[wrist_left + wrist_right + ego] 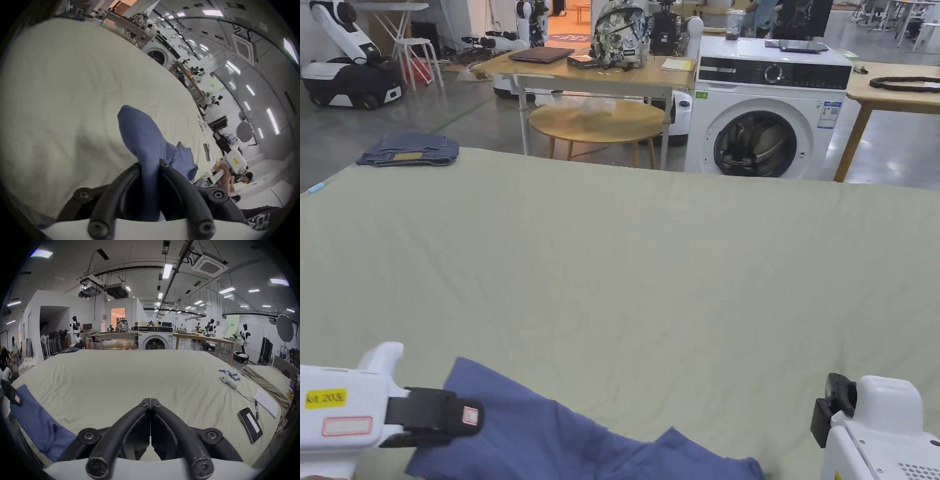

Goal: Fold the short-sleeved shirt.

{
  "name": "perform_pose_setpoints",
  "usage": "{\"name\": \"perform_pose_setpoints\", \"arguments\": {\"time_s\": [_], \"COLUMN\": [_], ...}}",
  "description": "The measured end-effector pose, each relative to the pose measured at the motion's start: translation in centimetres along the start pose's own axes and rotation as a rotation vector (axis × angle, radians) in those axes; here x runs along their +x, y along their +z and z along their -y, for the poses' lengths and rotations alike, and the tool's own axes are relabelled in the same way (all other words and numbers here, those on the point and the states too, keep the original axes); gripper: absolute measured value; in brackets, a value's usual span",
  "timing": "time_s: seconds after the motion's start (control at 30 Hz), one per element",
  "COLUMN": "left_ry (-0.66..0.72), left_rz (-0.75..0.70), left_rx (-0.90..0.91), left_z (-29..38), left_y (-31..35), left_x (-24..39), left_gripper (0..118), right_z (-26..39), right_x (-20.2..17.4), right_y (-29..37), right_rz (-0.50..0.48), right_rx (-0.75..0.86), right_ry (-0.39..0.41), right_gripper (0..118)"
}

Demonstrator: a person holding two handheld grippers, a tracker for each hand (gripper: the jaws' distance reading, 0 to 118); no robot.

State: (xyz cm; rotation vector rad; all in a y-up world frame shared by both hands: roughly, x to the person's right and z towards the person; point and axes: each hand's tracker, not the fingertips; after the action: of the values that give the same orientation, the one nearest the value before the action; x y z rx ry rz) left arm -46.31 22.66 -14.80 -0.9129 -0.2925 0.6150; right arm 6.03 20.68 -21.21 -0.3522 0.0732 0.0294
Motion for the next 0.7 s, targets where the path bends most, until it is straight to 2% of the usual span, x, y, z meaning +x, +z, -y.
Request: {"name": "perform_pose_setpoints", "arguments": {"time_s": [0.13,0.37,0.7], "left_ry": [-0.054,-0.202,-0.329], "left_rz": [-0.144,-0.192,-0.099], "left_rx": [0.028,-0.057,-0.177], "left_z": [-1.0,-0.6,1.0], "left_y": [2.2,-0.9,-7.4], "left_x": [1.8,8.4,16.2], "left_gripper": [6,6,6], "right_z": [-0.2,-0.1,0.2], "right_x": [-0.3,-0.7,-0.2], "right_y": [0.0,0.2,0.5], "right_rz": [-0.009,-0.017,-0.001], "right_rx": [0.004,0.001,-0.009], "right_ry": [0.006,0.007,0.013], "right_gripper": [0,0,0]}}
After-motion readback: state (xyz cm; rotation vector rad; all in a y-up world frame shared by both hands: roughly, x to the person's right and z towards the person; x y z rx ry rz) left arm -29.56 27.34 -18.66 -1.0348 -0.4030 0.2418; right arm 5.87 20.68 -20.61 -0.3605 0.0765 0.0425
